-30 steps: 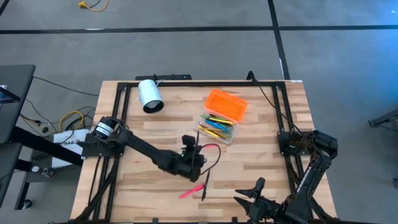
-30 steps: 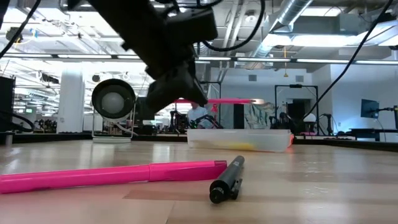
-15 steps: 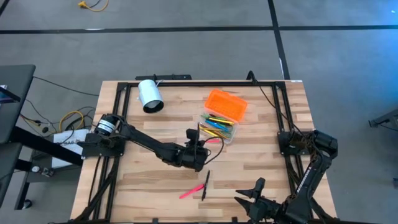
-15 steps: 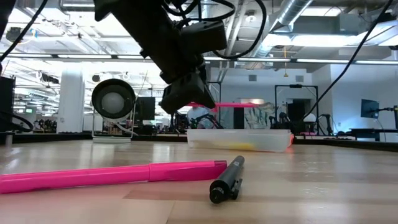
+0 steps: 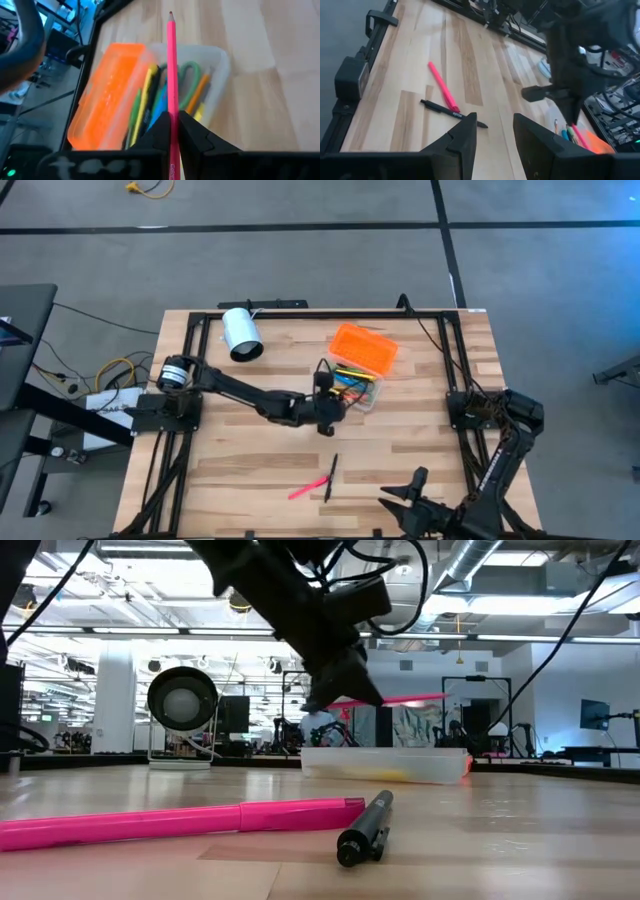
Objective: Pick & place school supplies into a supply box
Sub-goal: Put the pink pencil into the supply box
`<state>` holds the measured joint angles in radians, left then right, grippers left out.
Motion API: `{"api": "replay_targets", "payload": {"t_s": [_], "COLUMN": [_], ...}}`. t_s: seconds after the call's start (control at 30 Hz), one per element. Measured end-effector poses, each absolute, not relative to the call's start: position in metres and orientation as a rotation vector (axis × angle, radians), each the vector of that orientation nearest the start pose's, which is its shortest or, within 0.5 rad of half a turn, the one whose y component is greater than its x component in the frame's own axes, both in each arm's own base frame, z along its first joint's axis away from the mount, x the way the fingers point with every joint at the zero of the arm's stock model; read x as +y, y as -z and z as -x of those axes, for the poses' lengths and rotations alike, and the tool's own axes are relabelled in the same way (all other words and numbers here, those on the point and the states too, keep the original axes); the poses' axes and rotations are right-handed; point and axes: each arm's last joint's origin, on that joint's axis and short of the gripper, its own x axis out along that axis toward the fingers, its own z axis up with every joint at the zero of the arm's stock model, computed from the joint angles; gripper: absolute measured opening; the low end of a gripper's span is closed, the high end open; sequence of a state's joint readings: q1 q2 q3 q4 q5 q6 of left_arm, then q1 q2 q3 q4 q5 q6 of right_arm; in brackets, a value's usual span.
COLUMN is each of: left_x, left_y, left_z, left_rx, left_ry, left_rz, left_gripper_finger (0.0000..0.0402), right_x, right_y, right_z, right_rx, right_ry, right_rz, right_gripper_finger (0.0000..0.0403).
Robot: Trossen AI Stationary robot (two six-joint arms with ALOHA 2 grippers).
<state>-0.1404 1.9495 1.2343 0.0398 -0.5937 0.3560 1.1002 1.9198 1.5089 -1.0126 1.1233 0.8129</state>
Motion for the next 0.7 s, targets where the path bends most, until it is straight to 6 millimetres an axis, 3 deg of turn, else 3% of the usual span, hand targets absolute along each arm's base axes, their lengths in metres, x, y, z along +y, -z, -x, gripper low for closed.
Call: {"api": "replay_targets", "payload": {"t_s": [0.43, 0.7], "left_x": [0.02, 0.03], "left_y": [-0.181, -0.181], "left_z": [-0.42, -0.42], "left_rx": [0.655, 0.653], "left_ry": [-0.283, -0.277], "left_rz": [-0.493, -0.463], "left_gripper_finger": [0.0004, 0.0004], "right_x": [0.32, 0.32], "right_y": [-0.229, -0.229], "right_z": [-0.189, -0.189], "right_rx": [0.559, 0.56], "right_ry": [0.234, 0.234], "right_rz": [0.473, 0.473], "right_gripper_finger": [0.0122, 0.0122]}}
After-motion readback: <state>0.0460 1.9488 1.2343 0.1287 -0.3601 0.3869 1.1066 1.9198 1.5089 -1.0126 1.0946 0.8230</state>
